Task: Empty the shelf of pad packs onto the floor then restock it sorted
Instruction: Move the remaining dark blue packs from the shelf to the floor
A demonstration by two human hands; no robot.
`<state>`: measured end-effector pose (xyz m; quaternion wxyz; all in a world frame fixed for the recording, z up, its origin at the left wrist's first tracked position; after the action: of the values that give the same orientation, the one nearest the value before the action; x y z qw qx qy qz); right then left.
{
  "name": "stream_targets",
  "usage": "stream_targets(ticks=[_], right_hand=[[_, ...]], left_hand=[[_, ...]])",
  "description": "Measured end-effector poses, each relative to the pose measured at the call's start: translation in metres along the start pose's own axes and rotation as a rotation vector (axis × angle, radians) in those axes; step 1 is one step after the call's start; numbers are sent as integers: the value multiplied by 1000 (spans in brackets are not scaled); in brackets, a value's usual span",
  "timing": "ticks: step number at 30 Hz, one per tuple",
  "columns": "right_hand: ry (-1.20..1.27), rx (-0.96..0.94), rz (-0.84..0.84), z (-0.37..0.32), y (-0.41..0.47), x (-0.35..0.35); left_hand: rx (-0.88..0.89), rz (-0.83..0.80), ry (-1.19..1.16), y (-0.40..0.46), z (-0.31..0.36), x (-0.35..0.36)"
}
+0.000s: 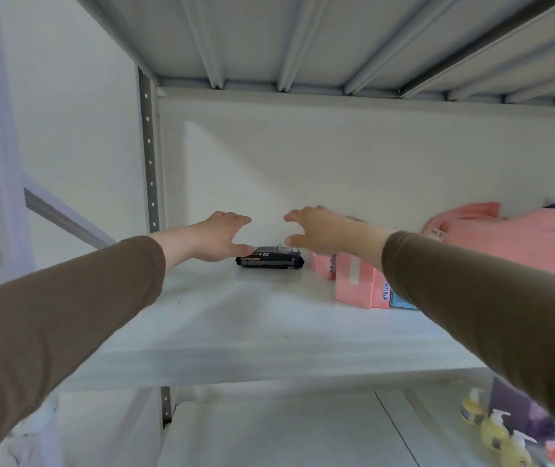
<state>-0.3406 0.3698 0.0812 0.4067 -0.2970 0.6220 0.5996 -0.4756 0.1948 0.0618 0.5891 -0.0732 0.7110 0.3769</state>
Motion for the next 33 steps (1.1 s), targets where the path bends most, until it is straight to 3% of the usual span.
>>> stream_targets(ticks=[6, 18, 26, 33], right_hand=[[-110, 36, -124, -5, 50, 41], [-94, 136, -281, 2, 99, 125], [-43, 176, -284, 16, 104, 147], [-33, 205, -153, 8, 99, 141]], left_hand=[[-13, -36, -10, 28, -26, 18], [-23, -104, -6, 65, -59, 52], [-23, -95, -39, 73, -70, 58], [-14, -87, -41, 74, -66, 51]])
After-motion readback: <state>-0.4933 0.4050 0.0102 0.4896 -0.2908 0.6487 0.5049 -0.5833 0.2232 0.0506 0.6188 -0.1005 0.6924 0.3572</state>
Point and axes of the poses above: each hand's wrist, its own y-axis towards the middle knuckle, its own x-axis out of the palm, z = x × y, the point moved 1 cm from there along y, towards the middle knuckle, and after that the axes turned 12 degrees about z, right-handed, at the moved point
